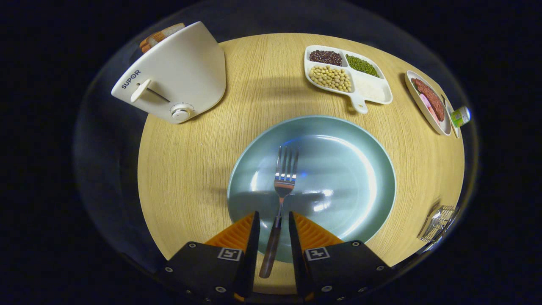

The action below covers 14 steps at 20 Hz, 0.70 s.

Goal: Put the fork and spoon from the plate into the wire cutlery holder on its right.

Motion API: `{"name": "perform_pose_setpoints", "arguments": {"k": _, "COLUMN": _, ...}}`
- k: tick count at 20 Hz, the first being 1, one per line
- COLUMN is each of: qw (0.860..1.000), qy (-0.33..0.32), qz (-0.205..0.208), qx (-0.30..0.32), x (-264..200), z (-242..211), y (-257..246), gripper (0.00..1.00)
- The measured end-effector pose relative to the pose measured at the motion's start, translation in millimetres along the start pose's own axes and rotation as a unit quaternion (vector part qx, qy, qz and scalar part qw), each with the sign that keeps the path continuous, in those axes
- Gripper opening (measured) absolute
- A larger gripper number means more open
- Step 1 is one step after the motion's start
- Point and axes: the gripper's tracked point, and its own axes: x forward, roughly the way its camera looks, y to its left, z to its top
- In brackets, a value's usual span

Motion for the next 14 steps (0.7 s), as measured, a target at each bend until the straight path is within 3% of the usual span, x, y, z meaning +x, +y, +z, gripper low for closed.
{"name": "perform_pose_setpoints", "arguments": {"k": 3, "qw": 1.000, "qy": 0.003, "qz": -0.003, "qx": 0.006, "x": 4, "z": -4, "y": -1, "gripper": 0.18}}
{"name": "perform_pose_setpoints", "arguments": {"k": 5, "qw": 1.000, "qy": 0.005, "qz": -0.005, "qx": 0.011, "x": 5, "z": -4, "y": -4, "gripper": 0.12}}
{"name": "perform_pose_setpoints", "arguments": {"k": 9, "qw": 1.000, "qy": 0.003, "qz": 0.007, "qx": 0.024, "x": 3, "z": -4, "y": -6, "gripper": 0.04}}
{"name": "perform_pose_setpoints", "arguments": {"k": 14, "qw": 0.998, "qy": -0.049, "qz": 0.035, "qx": 0.029, "x": -19, "z": 9, "y": -8, "gripper": 0.03}}
